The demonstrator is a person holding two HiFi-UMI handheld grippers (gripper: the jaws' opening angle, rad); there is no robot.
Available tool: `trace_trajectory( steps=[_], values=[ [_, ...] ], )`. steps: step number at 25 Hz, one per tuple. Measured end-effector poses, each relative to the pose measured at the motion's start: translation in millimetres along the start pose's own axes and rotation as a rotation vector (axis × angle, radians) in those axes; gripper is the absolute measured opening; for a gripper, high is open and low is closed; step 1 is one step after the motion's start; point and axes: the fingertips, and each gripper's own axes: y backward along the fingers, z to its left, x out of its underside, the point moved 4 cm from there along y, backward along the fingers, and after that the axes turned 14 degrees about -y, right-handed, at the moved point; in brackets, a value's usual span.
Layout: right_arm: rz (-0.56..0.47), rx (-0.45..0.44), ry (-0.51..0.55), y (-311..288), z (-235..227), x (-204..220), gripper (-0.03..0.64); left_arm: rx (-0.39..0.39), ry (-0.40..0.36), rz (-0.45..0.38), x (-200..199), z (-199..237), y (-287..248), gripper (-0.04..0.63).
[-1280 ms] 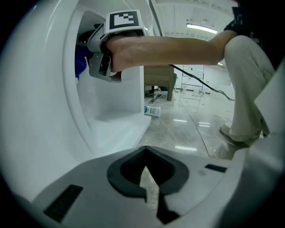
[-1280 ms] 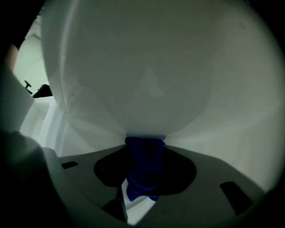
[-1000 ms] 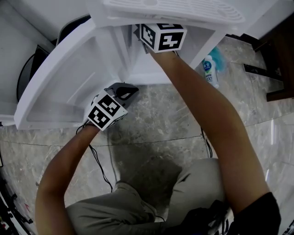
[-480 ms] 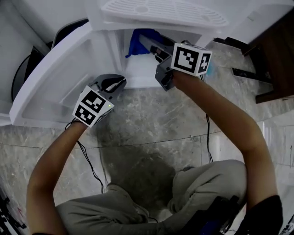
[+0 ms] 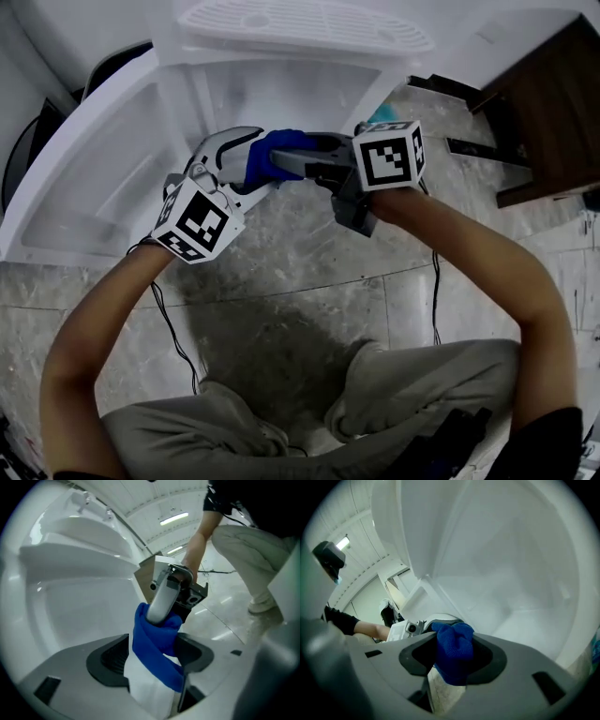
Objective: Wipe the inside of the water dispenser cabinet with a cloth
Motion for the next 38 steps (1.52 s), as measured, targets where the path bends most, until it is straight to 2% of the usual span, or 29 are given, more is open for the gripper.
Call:
trace_trajectory(
  steps=[5, 7, 12, 14, 19, 22, 24, 27, 28, 30, 32, 34, 38],
  values=[
    [0.055, -0.046, -0.047, 18, 0, 16, 0.146, 0.078, -0.217, -0.043, -33, -20, -20, 0.288],
    [0.083, -0.086, -0.096, 19, -3, 20, 0.146, 0.091, -0.269, -0.038, -37, -26, -25, 0.288],
    [0.112, -0.148, -0.168, 22, -12, 25, 0.147, 0.133, -0.260, -0.009, -36, -30, -33, 0.285],
    [0.121, -0.162, -0.163, 23, -16, 28, 0.156, 0.141, -0.247, 0.005, -33, -33, -34, 0.253],
    [0.105, -0.192, -0.225, 36, -30, 26, 0.199, 0.173, -0.093, -0.003, -30, -30, -38, 0.176],
    [0.050, -0.133, -0.213, 55, -48, 14, 0.199, 0.172, -0.012, 0.032, -14, -19, -45, 0.155],
    [0.029, -0.065, -0.168, 70, -61, 7, 0.192, 0.157, 0.055, 0.074, -2, -7, -52, 0.147],
    [-0.001, 0.054, -0.045, 89, -74, 0, 0.101, 0.151, 0.133, 0.148, 18, 4, -65, 0.144],
    [-0.015, 0.103, 0.029, 94, -76, -3, 0.025, 0.153, 0.155, 0.170, 23, 6, -71, 0.144],
    [-0.022, 0.194, 0.216, 101, -77, -5, -0.002, 0.144, 0.176, 0.216, 31, 12, -86, 0.144],
    [0.003, 0.256, 0.380, 103, -74, -2, -0.002, 0.131, 0.179, 0.261, 40, 18, -104, 0.144],
    [0.035, 0.280, 0.475, 104, -71, 5, -0.002, 0.121, 0.173, 0.293, 45, 24, -124, 0.144],
    [0.094, 0.253, 0.527, 106, -71, 25, -0.002, 0.108, 0.072, 0.372, 60, 32, -161, 0.144]
  ],
)
